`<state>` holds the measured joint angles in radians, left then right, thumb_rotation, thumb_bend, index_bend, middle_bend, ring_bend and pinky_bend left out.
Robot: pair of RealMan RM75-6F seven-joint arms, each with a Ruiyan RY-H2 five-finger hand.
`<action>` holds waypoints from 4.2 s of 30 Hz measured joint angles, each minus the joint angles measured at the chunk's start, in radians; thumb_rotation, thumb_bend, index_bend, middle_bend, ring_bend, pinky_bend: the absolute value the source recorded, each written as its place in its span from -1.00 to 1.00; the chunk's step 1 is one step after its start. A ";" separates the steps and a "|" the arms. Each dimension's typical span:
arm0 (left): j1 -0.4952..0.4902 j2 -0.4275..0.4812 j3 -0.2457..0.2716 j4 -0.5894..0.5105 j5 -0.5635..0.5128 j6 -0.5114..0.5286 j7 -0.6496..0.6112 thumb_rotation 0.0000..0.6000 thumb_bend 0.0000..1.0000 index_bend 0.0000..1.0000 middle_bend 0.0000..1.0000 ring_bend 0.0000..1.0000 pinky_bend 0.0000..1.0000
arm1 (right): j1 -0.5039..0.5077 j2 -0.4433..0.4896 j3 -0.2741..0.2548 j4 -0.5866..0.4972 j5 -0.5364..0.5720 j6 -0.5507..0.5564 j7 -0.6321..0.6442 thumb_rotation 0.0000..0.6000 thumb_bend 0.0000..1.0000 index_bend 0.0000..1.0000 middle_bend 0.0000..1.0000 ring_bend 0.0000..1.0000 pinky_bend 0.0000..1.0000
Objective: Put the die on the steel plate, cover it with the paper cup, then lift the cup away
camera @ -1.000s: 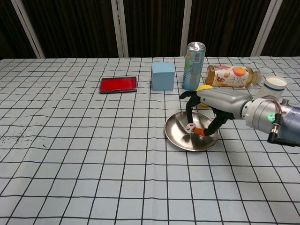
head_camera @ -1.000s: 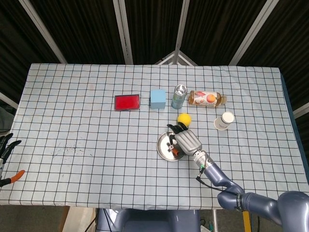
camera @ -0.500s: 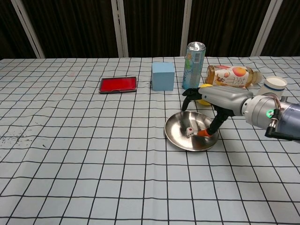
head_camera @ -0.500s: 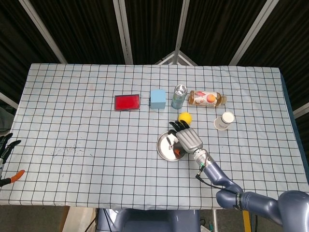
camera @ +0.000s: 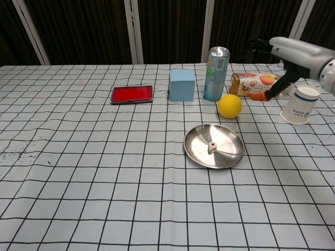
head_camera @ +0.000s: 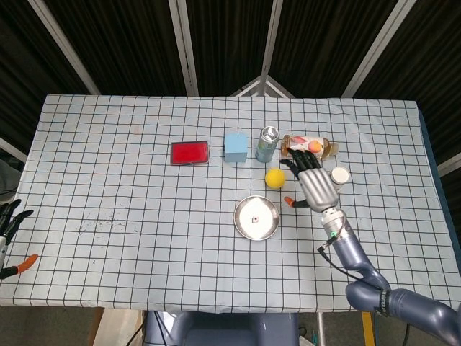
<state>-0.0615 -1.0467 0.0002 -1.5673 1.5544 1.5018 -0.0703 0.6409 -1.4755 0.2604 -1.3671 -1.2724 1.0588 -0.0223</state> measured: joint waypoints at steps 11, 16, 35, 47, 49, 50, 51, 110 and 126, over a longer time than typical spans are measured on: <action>-0.002 -0.004 -0.002 -0.004 -0.005 -0.005 0.014 1.00 -0.41 -0.70 -1.00 -1.00 -0.95 | -0.022 0.087 0.012 0.071 0.161 -0.110 -0.038 1.00 -0.59 -0.58 -0.70 -0.94 -1.00; -0.004 -0.008 -0.002 -0.006 -0.007 -0.009 0.026 1.00 -0.41 -0.70 -1.00 -1.00 -0.95 | -0.010 0.084 0.001 0.128 0.180 -0.163 -0.042 1.00 -0.59 -0.55 -0.70 -0.94 -1.00; -0.011 -0.018 -0.008 -0.011 -0.027 -0.026 0.061 1.00 -0.41 -0.70 -1.00 -1.00 -0.95 | 0.052 0.039 0.005 0.293 0.239 -0.282 -0.041 1.00 -0.59 -0.31 -0.40 -0.83 -1.00; -0.016 -0.024 -0.008 -0.016 -0.033 -0.037 0.084 1.00 -0.41 -0.70 -1.00 -1.00 -0.95 | 0.058 0.035 -0.016 0.322 0.231 -0.303 -0.052 1.00 -0.59 -0.19 -0.32 -0.77 -1.00; -0.017 -0.025 -0.008 -0.016 -0.035 -0.039 0.085 1.00 -0.41 -0.70 -1.00 -1.00 -0.95 | 0.058 0.037 -0.019 0.319 0.232 -0.303 -0.057 1.00 -0.59 -0.17 -0.30 -0.75 -1.00; -0.017 -0.025 -0.008 -0.016 -0.035 -0.040 0.086 1.00 -0.41 -0.70 -1.00 -1.00 -0.95 | 0.058 0.038 -0.019 0.318 0.233 -0.304 -0.059 1.00 -0.59 -0.17 -0.28 -0.74 -1.00; -0.017 -0.025 -0.008 -0.016 -0.034 -0.040 0.086 1.00 -0.41 -0.70 -1.00 -1.00 -0.95 | 0.058 0.038 -0.020 0.318 0.234 -0.304 -0.063 1.00 -0.59 -0.17 -0.27 -0.73 -1.00; -0.010 0.000 0.003 -0.004 -0.005 -0.017 0.008 1.00 -0.41 -0.70 -1.00 -1.00 -0.95 | 0.065 0.272 -0.027 -0.552 0.328 -0.002 -0.511 1.00 -0.25 0.01 0.03 -0.50 -1.00; -0.016 -0.006 0.001 -0.007 -0.014 -0.031 0.029 1.00 -0.41 -0.70 -1.00 -1.00 -0.95 | 0.057 0.100 -0.092 -0.457 0.209 0.073 -0.495 1.00 -0.24 0.01 0.03 -0.49 -1.00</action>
<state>-0.0772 -1.0527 0.0008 -1.5747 1.5405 1.4711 -0.0416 0.6980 -1.3758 0.1688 -1.8244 -1.0634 1.1317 -0.5170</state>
